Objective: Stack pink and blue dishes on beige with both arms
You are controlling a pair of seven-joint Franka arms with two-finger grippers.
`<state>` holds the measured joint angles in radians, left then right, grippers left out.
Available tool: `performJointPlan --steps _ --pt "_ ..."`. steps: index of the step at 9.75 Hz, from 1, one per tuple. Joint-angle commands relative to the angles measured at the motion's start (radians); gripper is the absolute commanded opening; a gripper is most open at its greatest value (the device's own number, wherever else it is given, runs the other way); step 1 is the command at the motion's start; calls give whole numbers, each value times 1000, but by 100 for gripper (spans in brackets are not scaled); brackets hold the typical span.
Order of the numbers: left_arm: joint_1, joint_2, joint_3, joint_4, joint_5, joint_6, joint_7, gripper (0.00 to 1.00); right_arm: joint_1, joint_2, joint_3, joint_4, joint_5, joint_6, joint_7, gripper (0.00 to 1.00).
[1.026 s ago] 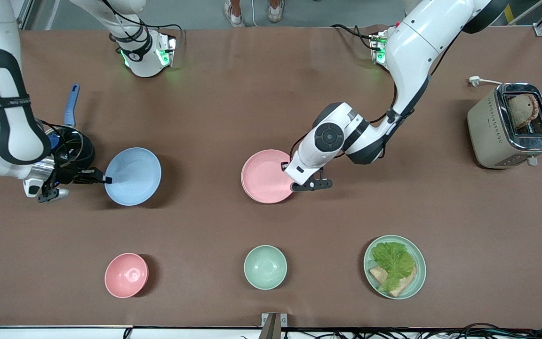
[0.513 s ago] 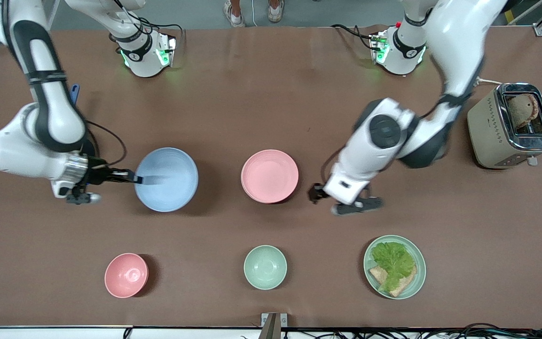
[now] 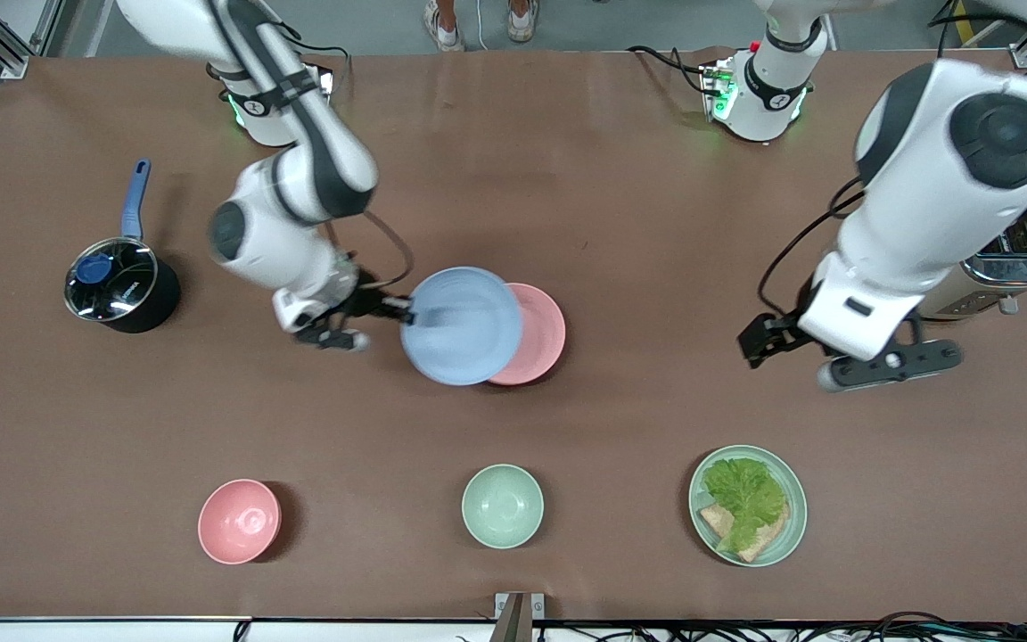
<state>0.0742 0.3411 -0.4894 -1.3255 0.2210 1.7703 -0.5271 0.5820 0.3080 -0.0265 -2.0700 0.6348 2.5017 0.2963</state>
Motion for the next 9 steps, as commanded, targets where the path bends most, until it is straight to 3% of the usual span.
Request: performJointPlan --steps 1,2,4,6,9 --pt "39 -74 0 -23 -9 -76 97 100 73 19 -12 -53 23 113 23 2" --pt "35 -123 24 -29 -50 -103 174 100 97 40 -12 -48 23 143 52 2" --pt "1 -221 183 -38 -229 -226 303 100 101 63 -12 -39 23 181 58 3" --pt "-62 -310 303 -101 -253 -305 369 100 128 91 -10 -33 40 241 60 4" --pt "-63 -399 308 -208 -250 -338 391 100 139 117 -12 -16 71 246 58 7"
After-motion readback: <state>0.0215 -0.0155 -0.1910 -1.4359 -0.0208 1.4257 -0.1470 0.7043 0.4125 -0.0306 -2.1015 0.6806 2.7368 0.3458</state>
